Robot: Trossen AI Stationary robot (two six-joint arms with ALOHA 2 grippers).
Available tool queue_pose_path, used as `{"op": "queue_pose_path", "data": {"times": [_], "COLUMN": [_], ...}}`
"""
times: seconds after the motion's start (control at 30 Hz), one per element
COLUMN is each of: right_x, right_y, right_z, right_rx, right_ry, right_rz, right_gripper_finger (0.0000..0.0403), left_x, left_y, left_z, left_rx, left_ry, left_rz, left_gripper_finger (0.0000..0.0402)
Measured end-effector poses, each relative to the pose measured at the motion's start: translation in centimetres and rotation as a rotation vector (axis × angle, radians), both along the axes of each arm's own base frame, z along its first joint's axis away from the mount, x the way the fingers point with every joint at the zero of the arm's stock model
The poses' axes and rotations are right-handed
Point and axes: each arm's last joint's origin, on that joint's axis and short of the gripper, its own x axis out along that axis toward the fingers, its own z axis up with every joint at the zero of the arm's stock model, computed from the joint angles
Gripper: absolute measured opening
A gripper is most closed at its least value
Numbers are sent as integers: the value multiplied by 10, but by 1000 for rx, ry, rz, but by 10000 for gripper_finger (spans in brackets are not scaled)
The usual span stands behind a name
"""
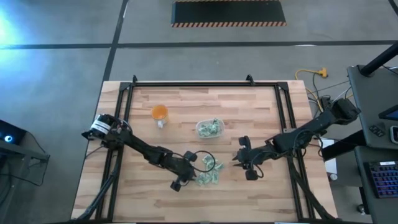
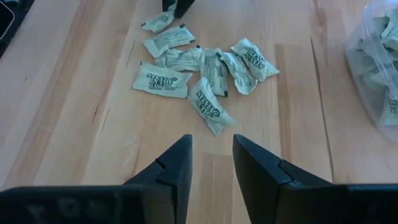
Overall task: Pick and place Stevia / Truvia into bins
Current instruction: Put the stevia packet into the transparent bin
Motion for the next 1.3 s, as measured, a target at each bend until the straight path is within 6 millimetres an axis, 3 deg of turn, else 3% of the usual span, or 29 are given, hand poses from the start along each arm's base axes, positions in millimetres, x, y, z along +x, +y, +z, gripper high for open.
{"op": "queue_pose_path", "data": {"times": [0.13,0.47,0.73,1.1,1.3], "right_x": [-1,-2,-1,-1,-1], "right_y": [-1,-1,-1,-1,-1], "right_z": [-3,-5,-4,-4,-5], "right_rx": [0,1,8,7,-1], "right_ry": [4,2,-14,-24,-24], "right_rz": [-2,-2,-2,3,7], "right_gripper_finger": [104,98,99,85,86], "left_x": [0,-4,-5,11,17], "left_y": [0,6,22,85,124], "left_z": [1,28,55,67,72], "left_rx": [19,106,237,347,322], "left_ry": [-10,-98,-206,-285,-337], "left_rz": [-12,42,135,305,348], "left_gripper_finger": [8,2,1,0,0]}}
